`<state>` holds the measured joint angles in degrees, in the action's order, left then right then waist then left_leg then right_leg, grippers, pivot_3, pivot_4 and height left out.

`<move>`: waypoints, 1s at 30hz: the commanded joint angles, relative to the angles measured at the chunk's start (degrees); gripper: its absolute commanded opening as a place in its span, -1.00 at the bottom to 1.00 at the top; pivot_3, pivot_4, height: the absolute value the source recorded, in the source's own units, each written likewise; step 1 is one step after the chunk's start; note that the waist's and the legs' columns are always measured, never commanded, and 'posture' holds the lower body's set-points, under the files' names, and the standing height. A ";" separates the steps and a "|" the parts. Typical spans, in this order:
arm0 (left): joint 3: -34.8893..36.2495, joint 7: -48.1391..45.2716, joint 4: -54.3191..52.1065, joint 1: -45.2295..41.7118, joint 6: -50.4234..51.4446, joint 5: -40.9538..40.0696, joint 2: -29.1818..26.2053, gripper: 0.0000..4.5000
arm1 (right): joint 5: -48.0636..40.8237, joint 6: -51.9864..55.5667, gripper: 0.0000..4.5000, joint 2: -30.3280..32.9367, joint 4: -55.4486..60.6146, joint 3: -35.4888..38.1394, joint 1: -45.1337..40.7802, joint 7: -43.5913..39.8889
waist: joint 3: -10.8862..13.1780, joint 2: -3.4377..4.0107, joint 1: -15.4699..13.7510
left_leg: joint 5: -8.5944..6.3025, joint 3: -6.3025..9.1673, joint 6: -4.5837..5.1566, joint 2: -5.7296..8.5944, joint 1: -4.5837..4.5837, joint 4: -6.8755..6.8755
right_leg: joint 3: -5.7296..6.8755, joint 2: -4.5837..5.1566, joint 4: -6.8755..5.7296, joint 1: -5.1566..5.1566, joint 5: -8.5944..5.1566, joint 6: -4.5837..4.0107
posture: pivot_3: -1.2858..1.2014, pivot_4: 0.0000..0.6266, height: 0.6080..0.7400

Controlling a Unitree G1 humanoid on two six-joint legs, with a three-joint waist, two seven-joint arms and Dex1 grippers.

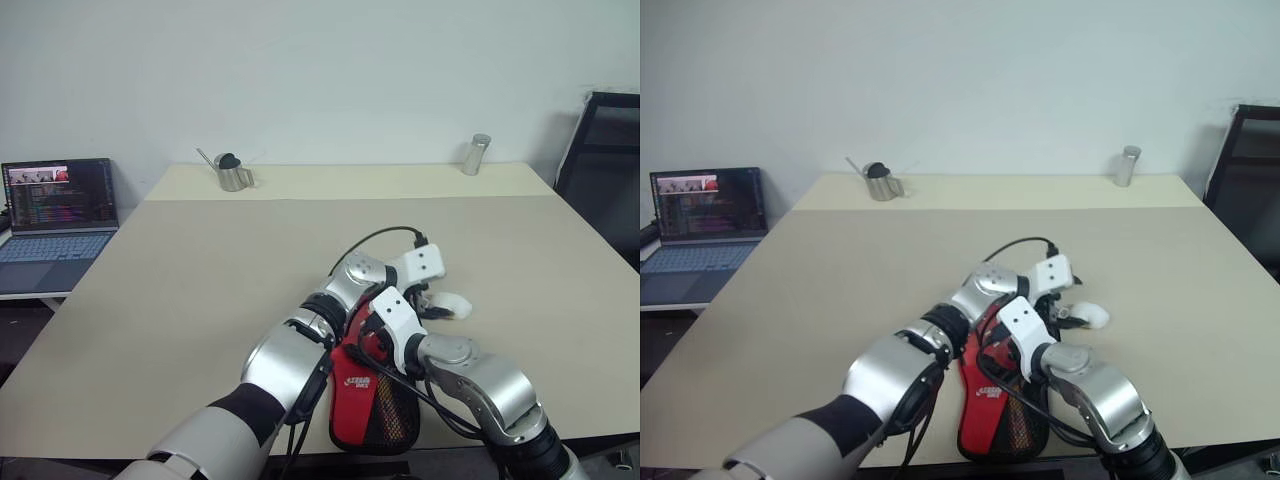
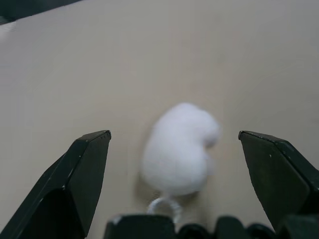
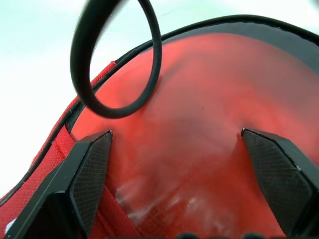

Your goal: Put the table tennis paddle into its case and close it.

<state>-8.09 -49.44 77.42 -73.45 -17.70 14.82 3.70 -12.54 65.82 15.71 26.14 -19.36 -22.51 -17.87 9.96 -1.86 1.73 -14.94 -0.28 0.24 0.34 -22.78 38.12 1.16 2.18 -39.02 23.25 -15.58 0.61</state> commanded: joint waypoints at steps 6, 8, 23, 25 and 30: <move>4.20 5.84 -2.79 -2.43 1.54 -3.21 -8.12 0.99 | -1.00 3.01 1.00 0.41 0.88 1.19 -0.65 -0.70 | 0.00 -0.01 -0.08 | 0.00 0.02 0.00 0.02 -0.02 0.00 | 0.03 0.01 0.02 0.00 0.00 0.00 | 0.03 -0.52 1.00; 5.79 1.93 -3.62 -1.58 1.49 -5.42 -9.80 0.99 | -1.82 4.02 1.00 0.24 2.20 2.51 -1.03 -1.11 | 0.01 -0.01 -0.10 | 0.00 0.04 -0.01 0.02 -0.04 0.01 | 0.06 0.01 0.03 0.00 0.00 0.00 | 0.03 -0.52 1.00; 4.14 -34.10 -24.83 13.31 12.08 -16.53 -16.05 0.99 | -16.77 13.17 1.00 17.65 15.42 16.59 -9.86 -15.93 | 0.03 0.02 -0.09 | 0.00 0.09 0.00 0.03 -0.14 0.00 | 0.08 0.01 0.07 0.06 0.00 -0.02 | 0.03 -0.52 1.00; 2.53 -34.49 -27.42 15.53 13.12 -16.09 -16.37 0.99 | -17.76 11.32 1.00 22.83 14.43 16.99 -10.92 -18.81 | 0.04 0.01 -0.11 | 0.00 0.08 0.00 0.03 -0.15 0.00 | 0.08 0.02 0.10 0.05 0.00 -0.02 | 0.03 -0.52 1.00; -1.41 -34.44 -30.49 18.68 12.86 -14.88 -16.92 0.99 | -16.46 1.90 1.00 35.58 7.66 16.35 -12.25 -27.39 | 0.06 -0.02 -0.26 | -0.01 0.07 0.01 0.02 -0.14 0.01 | 0.07 0.05 0.09 0.04 0.00 -0.02 | 0.03 -0.52 1.00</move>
<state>-8.77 -83.18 49.83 -54.26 -4.35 0.06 -12.87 -30.07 71.75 49.39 34.84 -3.58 -33.72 -42.69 10.01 -1.87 1.47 -14.95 -0.22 0.26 0.37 -22.92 38.13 1.22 2.23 -38.93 23.30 -15.58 0.60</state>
